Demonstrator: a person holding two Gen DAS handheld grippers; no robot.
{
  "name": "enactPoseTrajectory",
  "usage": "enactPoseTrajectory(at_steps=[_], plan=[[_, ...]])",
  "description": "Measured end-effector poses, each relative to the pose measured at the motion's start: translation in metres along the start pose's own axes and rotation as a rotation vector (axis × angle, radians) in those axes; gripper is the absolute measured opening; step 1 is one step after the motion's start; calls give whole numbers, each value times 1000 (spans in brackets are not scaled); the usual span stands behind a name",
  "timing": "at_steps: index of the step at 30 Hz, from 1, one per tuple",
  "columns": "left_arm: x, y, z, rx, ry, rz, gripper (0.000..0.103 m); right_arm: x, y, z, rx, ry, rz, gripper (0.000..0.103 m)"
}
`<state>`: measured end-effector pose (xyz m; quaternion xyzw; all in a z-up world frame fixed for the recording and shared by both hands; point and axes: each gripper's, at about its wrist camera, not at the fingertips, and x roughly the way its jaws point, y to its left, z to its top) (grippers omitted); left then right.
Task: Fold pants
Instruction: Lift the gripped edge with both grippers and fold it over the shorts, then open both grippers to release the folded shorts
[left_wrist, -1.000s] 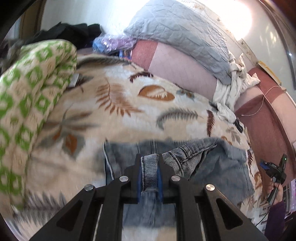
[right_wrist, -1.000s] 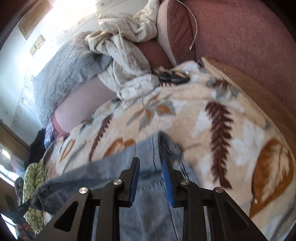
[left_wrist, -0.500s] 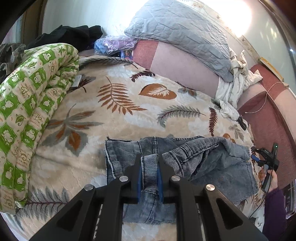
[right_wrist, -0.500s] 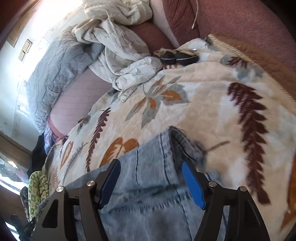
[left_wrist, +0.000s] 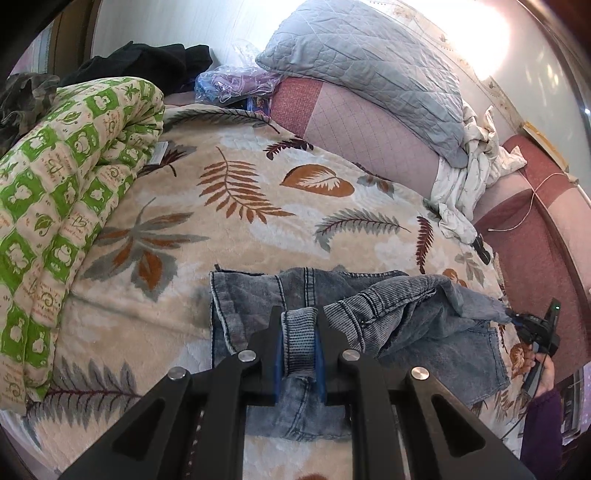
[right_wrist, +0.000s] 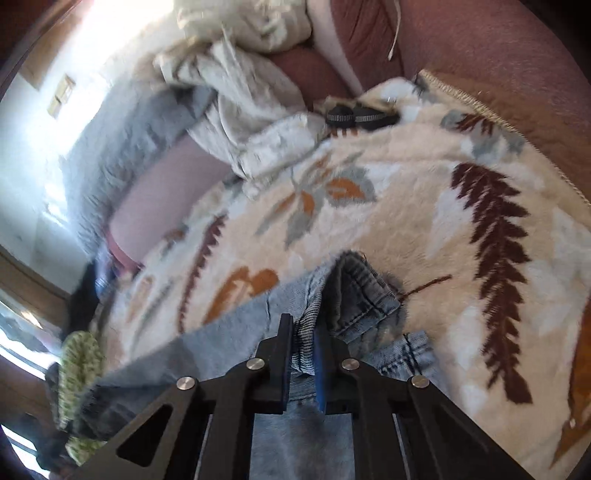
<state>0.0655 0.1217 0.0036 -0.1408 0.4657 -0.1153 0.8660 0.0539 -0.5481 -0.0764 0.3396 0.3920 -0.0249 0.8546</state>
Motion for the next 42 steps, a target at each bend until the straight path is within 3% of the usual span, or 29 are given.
enactPoseTrajectory(at_steps=[8,16,24,30,42], plan=[[-19,4,-21,1,-1,-24,15,-72,-6,-20,0,-55,39,11],[-33,17,-62,4,14,-49,15,-109,-47,-73,26,-23,7,11],[-20,39,-96,-36,78,-35,15,-102,-72,-104,52,16,-47,11],[-20,41,-98,-39,74,-37,15,-93,-84,-109,69,22,-104,11],[-5,59,-104,-113,105,-52,15,-89,-91,-111,87,28,-120,14]])
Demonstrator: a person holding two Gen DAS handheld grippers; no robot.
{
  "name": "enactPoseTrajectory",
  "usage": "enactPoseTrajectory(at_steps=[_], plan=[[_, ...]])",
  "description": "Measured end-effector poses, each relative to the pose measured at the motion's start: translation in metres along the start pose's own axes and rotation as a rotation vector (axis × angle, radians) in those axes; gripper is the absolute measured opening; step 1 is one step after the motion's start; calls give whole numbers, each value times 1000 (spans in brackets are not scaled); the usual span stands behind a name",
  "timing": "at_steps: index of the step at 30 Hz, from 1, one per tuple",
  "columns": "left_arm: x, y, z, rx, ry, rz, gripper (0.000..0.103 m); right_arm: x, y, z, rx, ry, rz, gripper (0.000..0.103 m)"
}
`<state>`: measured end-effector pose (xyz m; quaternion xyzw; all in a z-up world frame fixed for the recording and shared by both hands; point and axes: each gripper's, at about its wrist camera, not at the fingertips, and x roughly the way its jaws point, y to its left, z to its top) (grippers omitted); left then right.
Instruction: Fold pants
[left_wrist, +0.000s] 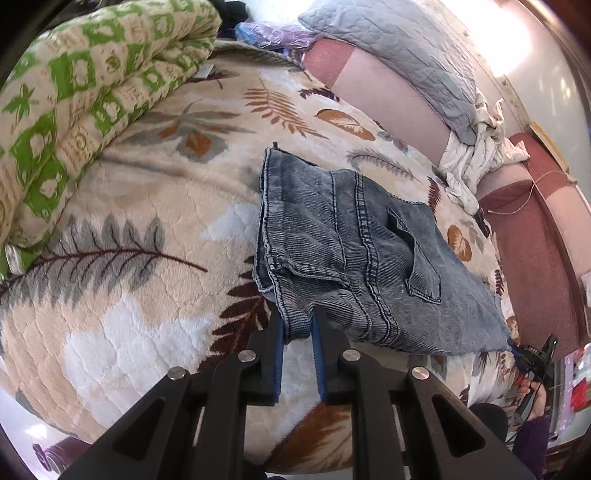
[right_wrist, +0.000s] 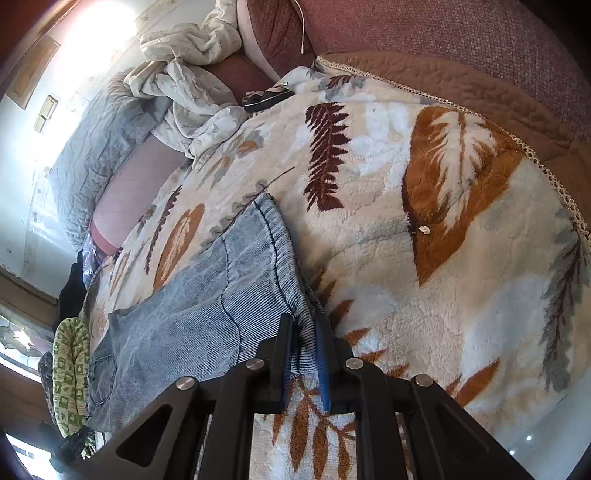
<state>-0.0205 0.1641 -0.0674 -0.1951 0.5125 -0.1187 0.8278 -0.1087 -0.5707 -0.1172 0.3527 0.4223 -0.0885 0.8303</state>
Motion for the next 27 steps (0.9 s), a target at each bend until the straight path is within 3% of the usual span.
enactPoseTrajectory(at_steps=[4,8,10,11,12,14,21,27], plan=[[-1,2,1,-14,6,-2,16,1,-1,0,4,3,0,14],[-11,-2,0,11,-14,81,20,2,-2,0,11,10,-12,19],[-21,-5,1,25,-44,144,28,1,-4,0,20,19,-40,33],[-26,-6,2,29,-56,162,41,0,-4,-1,20,15,-51,39],[-31,-6,3,30,-68,176,56,-3,-3,-1,15,7,-59,42],[-43,-9,3,32,-115,214,65,-9,1,0,4,-14,-76,45],[-50,-52,6,131,-158,192,65,-34,43,3,-104,-103,-105,57],[-17,-103,5,240,-121,149,66,-19,95,-10,-236,-52,-84,57]])
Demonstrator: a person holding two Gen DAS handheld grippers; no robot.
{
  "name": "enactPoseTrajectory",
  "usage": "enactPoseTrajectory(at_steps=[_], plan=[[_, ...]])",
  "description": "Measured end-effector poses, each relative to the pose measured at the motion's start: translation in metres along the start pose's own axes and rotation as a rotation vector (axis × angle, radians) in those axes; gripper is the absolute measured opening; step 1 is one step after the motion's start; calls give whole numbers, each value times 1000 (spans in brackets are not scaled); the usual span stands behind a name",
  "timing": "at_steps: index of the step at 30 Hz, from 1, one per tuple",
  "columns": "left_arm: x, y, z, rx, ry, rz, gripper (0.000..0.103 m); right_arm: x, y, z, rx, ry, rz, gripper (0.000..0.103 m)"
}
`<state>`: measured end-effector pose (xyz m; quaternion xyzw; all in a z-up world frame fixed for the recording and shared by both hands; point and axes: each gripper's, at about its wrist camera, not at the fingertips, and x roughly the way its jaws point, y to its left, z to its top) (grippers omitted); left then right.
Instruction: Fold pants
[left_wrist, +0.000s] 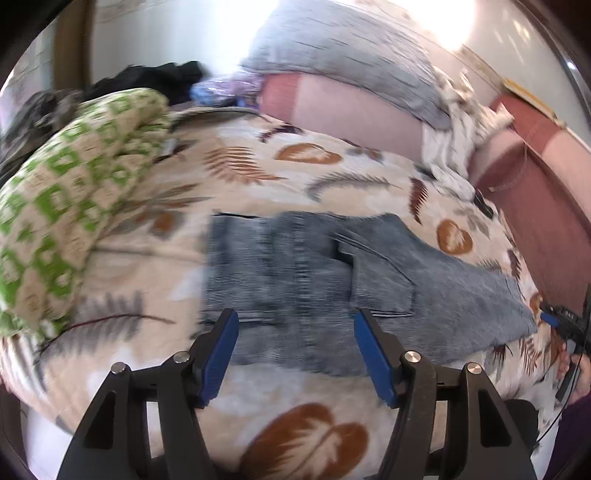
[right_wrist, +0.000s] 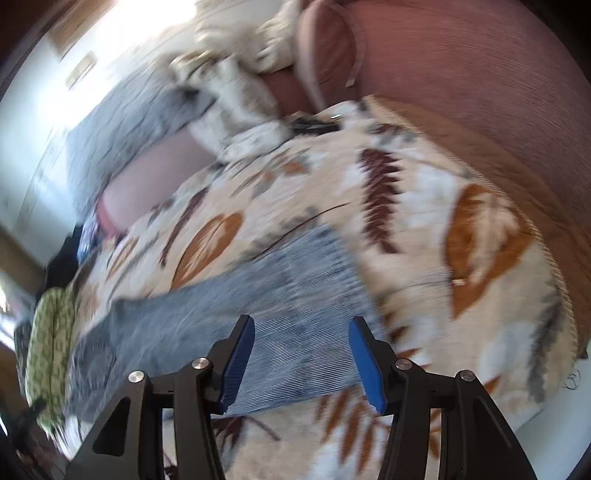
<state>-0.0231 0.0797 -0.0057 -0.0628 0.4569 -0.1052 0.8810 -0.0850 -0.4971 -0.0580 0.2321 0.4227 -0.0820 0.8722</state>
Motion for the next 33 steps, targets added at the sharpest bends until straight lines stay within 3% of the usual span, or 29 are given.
enactPoseTrajectory(at_steps=[6,11,19,24,28,32,33], plan=[[39,-26,2,21,47,-11,66,34,31,-15,-65,88,-31,57],[65,-29,4,21,74,35,66,61,40,-24,-66,133,-96,57],[99,-24,-3,17,168,126,66,77,39,-29,-73,162,-122,64],[106,-33,-10,85,169,186,68,84,50,-30,-130,194,-153,75],[109,-32,-13,101,174,187,68,90,56,-31,-148,215,-163,83],[111,-32,-13,116,181,186,69,100,66,-33,-183,251,-173,103],[111,-33,-13,123,180,189,69,104,70,-34,-202,262,-194,102]])
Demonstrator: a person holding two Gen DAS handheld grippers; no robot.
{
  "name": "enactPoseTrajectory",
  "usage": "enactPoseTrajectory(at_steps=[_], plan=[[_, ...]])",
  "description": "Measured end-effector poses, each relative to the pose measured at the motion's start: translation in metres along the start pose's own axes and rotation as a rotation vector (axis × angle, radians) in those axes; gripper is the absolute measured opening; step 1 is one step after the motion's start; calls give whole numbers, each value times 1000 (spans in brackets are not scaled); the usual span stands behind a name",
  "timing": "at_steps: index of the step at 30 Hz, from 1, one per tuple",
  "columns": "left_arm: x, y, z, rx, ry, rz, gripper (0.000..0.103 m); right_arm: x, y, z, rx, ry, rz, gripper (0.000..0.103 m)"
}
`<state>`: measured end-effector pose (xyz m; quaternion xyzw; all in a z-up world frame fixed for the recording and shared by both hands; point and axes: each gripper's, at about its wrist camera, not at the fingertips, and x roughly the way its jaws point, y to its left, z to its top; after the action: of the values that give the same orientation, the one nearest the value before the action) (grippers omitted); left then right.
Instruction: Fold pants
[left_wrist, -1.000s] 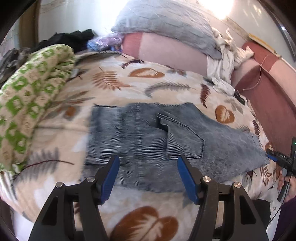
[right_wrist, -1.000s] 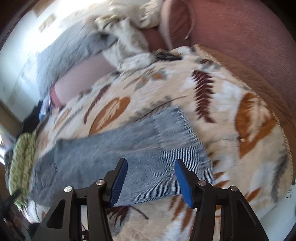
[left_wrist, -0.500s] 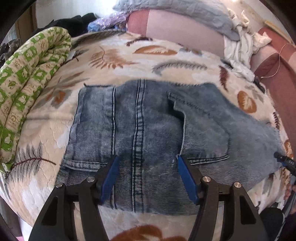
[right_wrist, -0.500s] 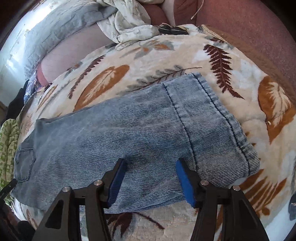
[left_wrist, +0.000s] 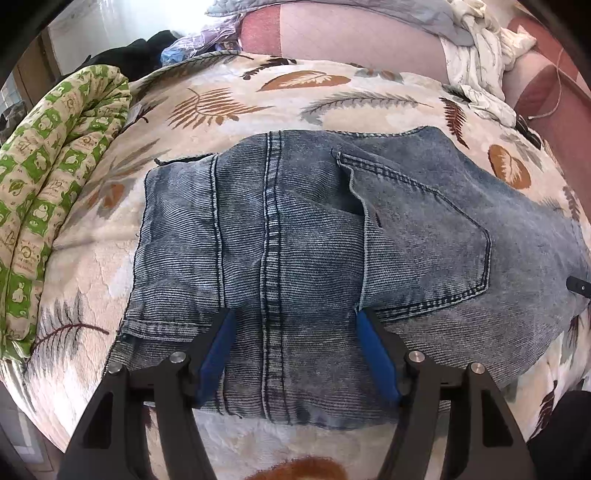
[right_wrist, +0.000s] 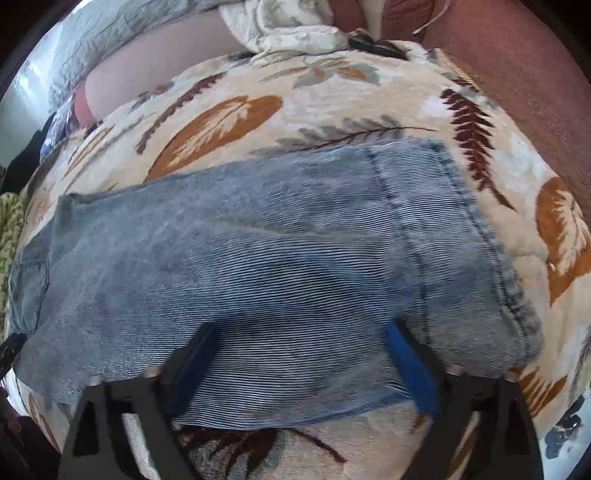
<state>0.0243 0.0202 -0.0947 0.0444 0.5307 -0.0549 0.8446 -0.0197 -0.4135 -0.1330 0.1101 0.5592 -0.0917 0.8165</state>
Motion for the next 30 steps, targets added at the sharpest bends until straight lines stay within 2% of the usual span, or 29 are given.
enactPoseTrajectory(at_steps=[7,10,13,16,20,26,30], plan=[[-7,0,-3,-18,-25,-5,71,-7,11,0,-2,-25,-68,103],[-19,-1,-4,-23,-37,-11,71,-32,14,-3,16,-122,-66,103],[-37,-2,-5,-29,-97,-1,71,-67,19,-6,23,-254,-41,103],[-58,-5,-4,-31,-166,-21,71,-101,29,-10,29,-420,46,103],[-81,-18,-1,-17,-229,-42,74,-122,22,-28,67,-552,139,103],[-89,-43,7,-16,-231,-53,75,-120,-7,-31,190,-537,242,103],[-91,-67,4,42,-229,-28,75,-119,-22,-32,234,-537,300,103]])
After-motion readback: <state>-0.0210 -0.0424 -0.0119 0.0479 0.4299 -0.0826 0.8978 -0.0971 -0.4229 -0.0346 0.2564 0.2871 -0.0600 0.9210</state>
